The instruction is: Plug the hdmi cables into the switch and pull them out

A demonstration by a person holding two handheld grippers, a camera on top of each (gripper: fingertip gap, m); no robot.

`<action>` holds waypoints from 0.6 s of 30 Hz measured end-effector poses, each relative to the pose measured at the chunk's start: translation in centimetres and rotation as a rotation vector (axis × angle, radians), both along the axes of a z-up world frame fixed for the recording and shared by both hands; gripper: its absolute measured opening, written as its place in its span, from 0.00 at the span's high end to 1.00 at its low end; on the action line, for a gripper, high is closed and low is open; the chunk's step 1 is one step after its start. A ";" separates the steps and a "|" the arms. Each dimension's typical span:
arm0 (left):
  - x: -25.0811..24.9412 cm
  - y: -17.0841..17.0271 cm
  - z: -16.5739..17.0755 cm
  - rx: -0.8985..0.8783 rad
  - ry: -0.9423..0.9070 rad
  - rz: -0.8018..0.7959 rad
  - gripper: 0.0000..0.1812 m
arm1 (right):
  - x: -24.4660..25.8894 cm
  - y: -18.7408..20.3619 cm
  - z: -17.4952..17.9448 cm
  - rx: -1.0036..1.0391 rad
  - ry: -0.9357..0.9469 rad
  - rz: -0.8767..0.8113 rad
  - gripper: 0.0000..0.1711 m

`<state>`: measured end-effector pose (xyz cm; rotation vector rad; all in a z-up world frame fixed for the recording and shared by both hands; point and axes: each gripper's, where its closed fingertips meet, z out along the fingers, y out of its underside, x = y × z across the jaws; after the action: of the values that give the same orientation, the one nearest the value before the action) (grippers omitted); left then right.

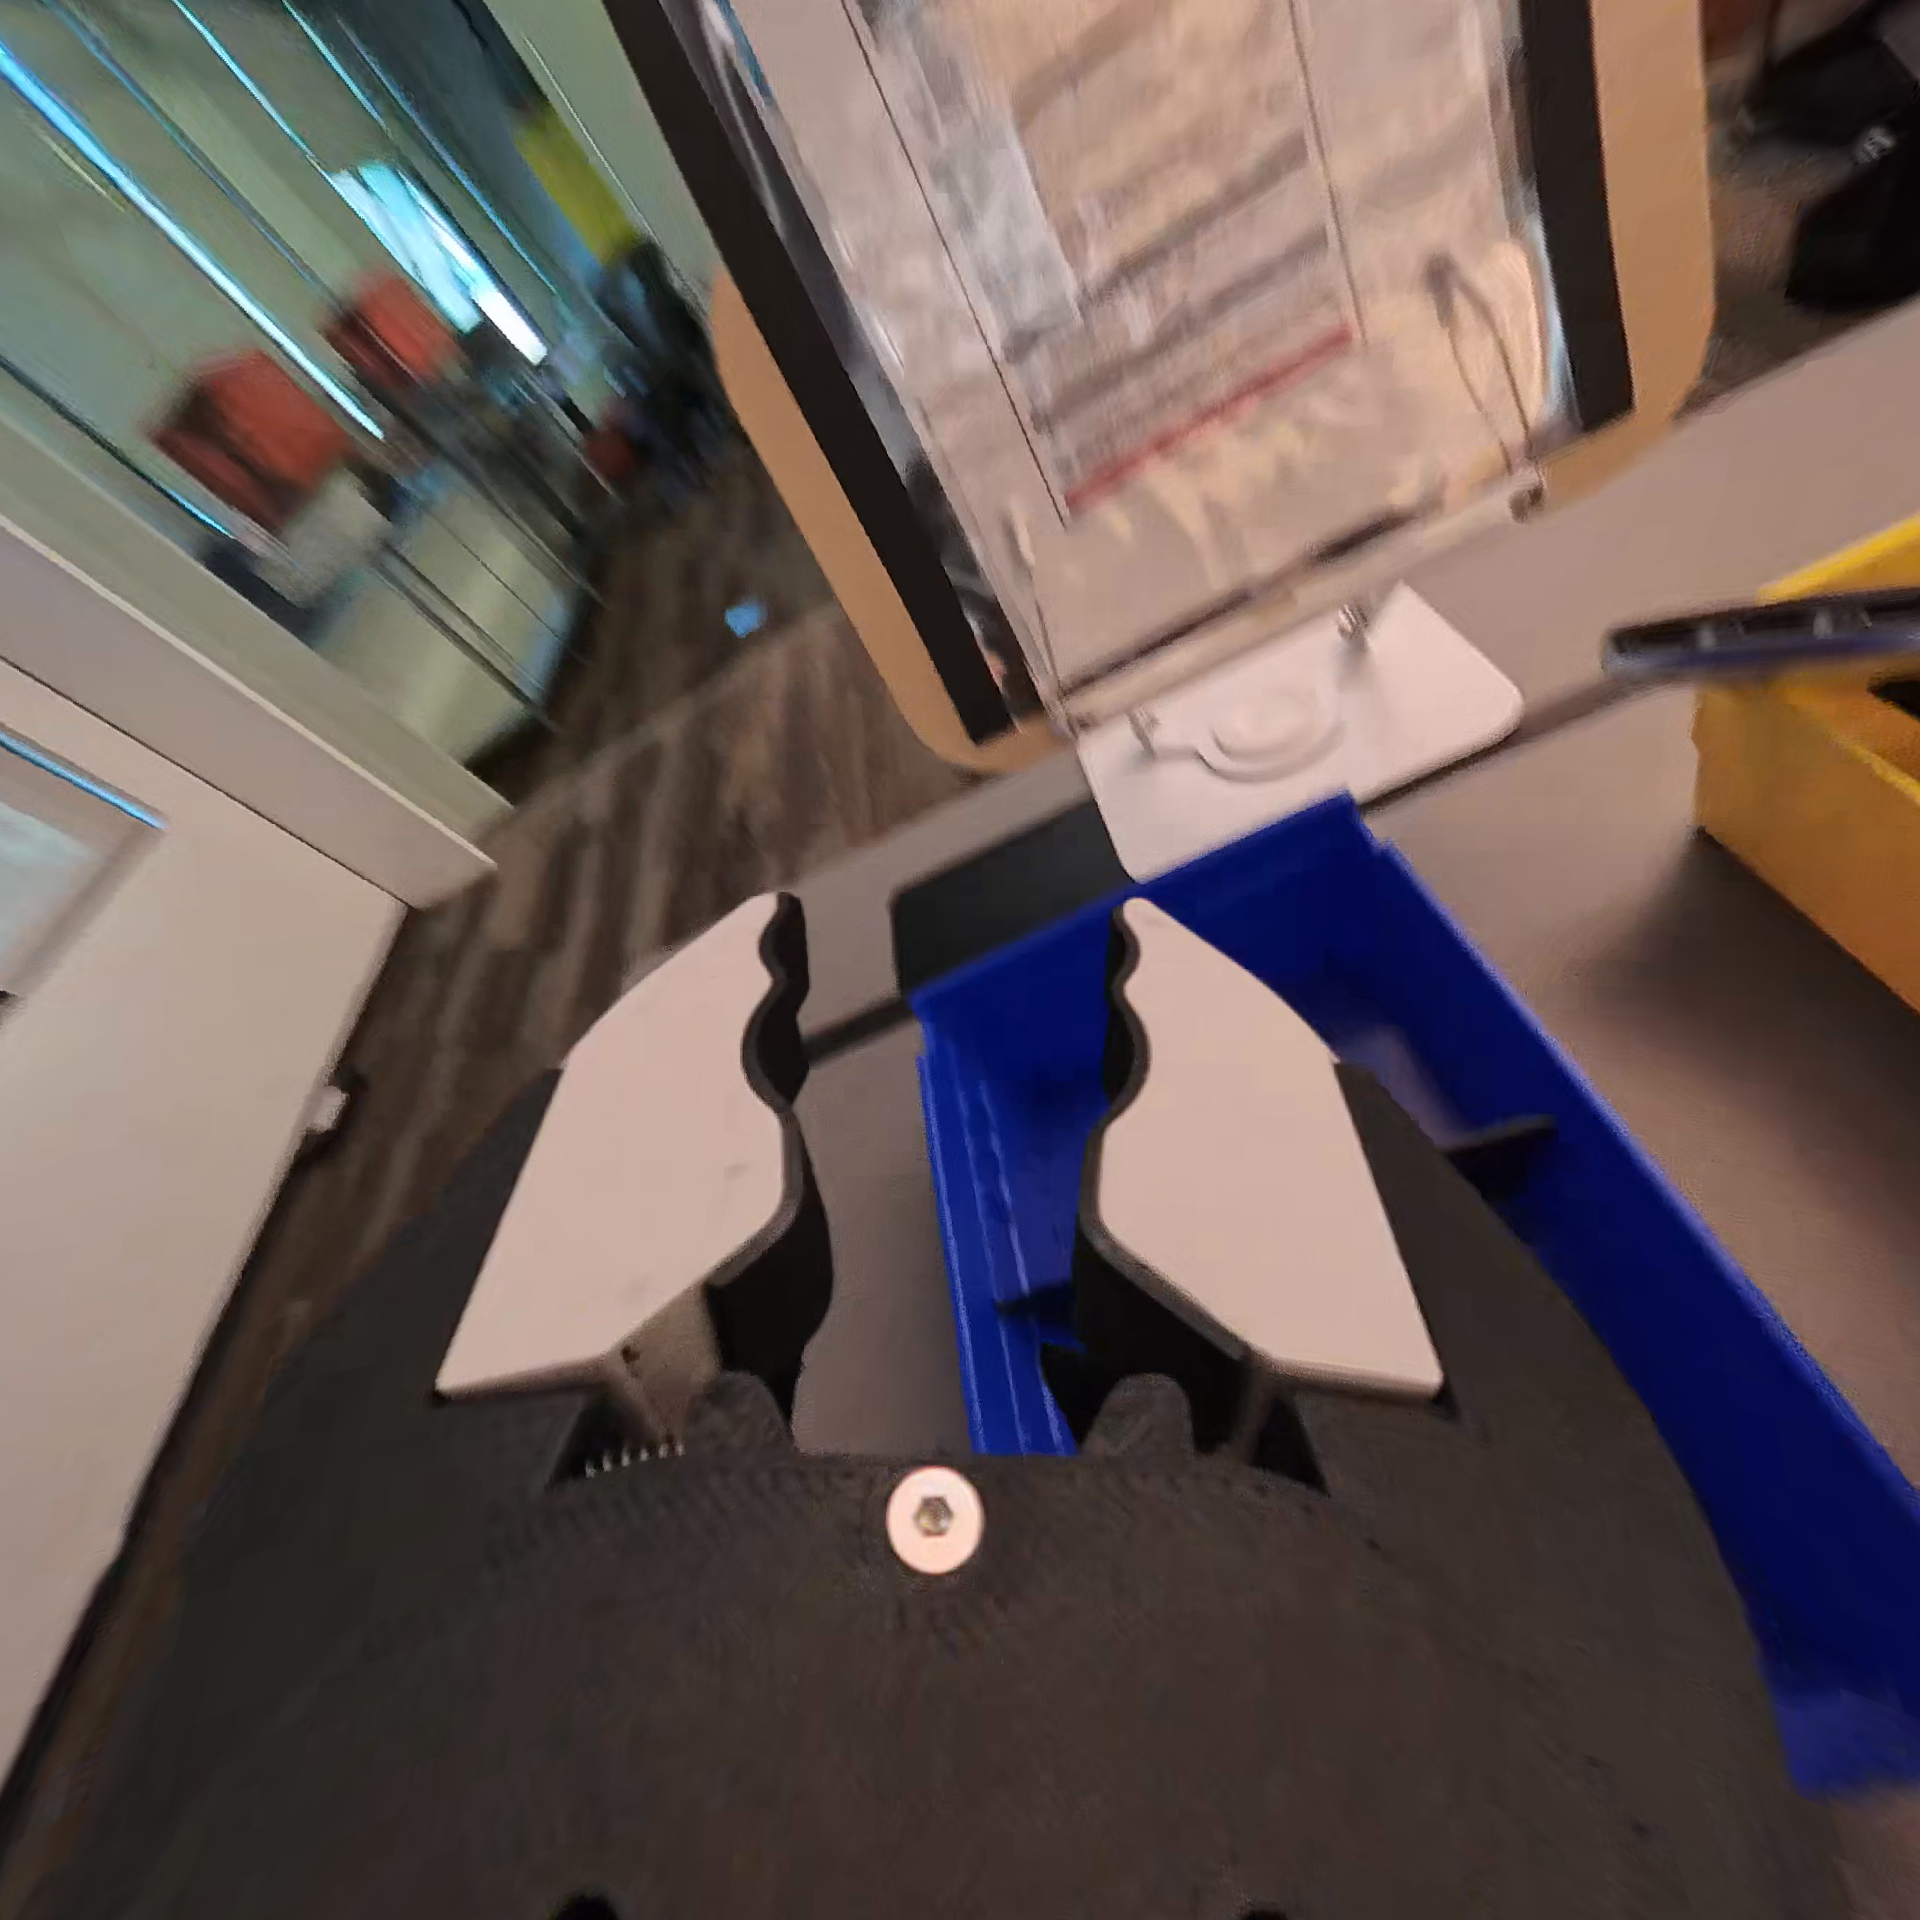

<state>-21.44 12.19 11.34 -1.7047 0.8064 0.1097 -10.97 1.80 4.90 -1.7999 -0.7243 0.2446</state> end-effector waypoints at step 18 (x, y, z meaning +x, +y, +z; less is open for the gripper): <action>0.7 -2.5 5.3 0.268 -0.198 -0.019 0.57 | -4.3 5.5 -10.1 -0.633 0.089 -0.202 0.64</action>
<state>-20.74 9.67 16.68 -1.4295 0.6301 0.0332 -15.24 7.33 -5.25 -2.4257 -0.4152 0.4516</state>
